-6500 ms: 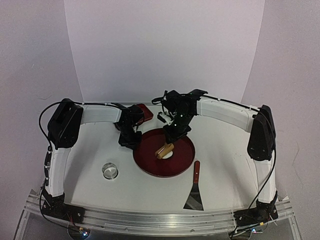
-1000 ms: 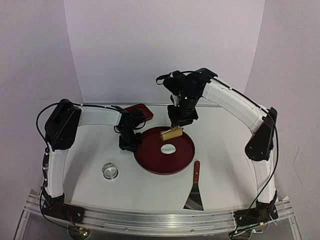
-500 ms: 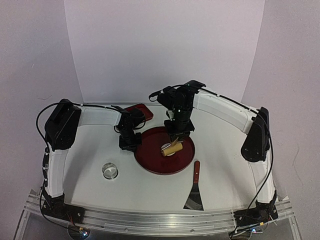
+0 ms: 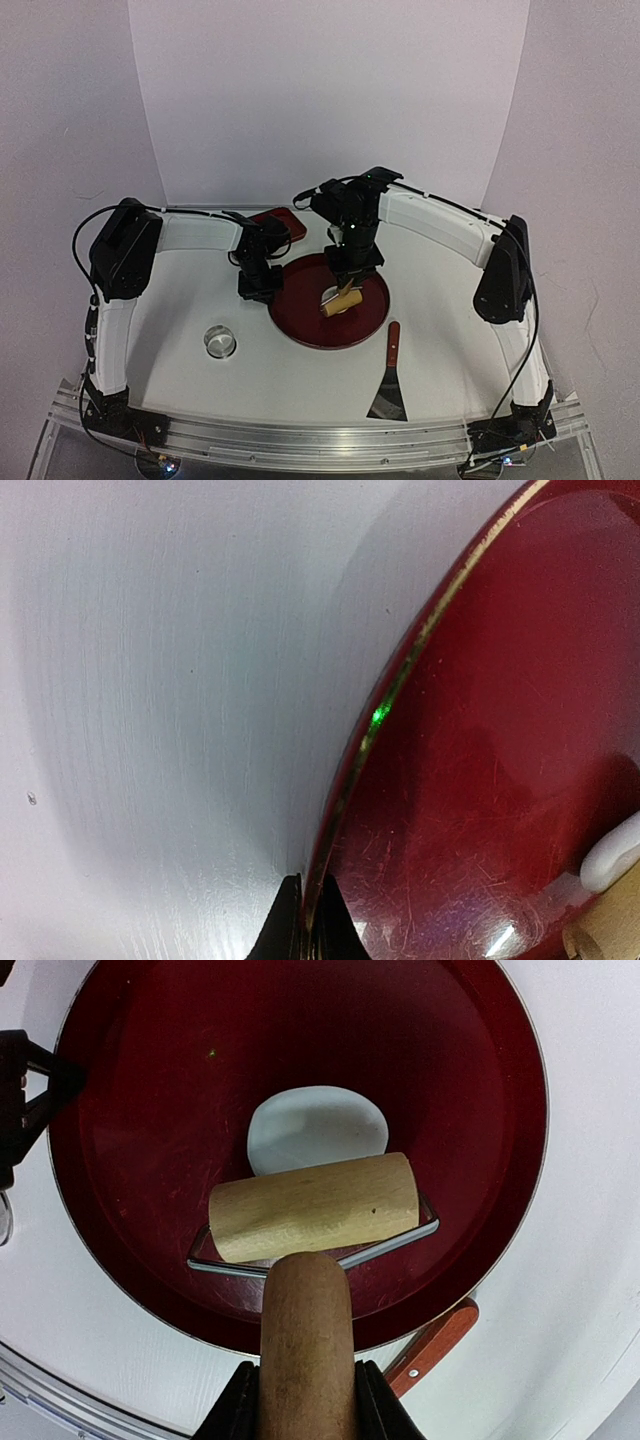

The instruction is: Roll out the dumpling wrappers from the dough

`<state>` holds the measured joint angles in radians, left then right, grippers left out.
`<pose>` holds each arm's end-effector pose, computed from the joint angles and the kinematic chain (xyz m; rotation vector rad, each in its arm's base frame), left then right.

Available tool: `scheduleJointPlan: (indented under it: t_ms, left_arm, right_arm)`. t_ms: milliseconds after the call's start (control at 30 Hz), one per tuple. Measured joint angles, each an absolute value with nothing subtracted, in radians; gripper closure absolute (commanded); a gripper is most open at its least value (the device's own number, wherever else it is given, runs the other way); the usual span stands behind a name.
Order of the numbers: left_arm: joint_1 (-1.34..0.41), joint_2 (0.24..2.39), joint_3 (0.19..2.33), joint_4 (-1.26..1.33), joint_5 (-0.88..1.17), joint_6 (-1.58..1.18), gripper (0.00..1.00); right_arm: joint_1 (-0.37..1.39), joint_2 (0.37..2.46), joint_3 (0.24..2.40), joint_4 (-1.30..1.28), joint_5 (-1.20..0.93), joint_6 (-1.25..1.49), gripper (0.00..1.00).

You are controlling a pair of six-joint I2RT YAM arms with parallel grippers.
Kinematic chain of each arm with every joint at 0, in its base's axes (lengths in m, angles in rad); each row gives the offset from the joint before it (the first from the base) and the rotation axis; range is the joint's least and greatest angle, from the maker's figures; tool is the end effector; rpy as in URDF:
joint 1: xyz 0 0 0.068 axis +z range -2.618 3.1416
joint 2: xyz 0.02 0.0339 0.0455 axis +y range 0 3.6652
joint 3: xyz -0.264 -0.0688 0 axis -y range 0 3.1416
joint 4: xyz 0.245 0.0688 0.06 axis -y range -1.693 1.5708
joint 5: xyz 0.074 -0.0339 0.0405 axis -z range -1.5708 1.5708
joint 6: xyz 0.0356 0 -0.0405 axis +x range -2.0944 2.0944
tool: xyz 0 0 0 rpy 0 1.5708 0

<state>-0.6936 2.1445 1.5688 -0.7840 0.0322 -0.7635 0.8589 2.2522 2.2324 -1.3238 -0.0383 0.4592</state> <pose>0.3256 -0.2722 0.1450 -0.0996 2.9938 -0.2473 0.2976 0.3470 0.2669 -0.5969 2.9143 0.2529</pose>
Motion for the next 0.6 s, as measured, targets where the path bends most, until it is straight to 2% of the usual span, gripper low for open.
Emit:
scheduleJointPlan:
  t_ms: [233, 600]
  left_arm:
    - [-0.695, 2.144, 1.569, -0.784, 0.032, -0.764, 1.0]
    - [-0.697, 2.144, 1.569, -0.784, 0.031, -0.76, 1.0]
  right_arm:
    - [0.859, 2.254, 2.221, -1.314, -0.041, 0.448, 1.0]
    - [0.86, 2.163, 2.007, -1.206, -0.061, 0.446, 1.0]
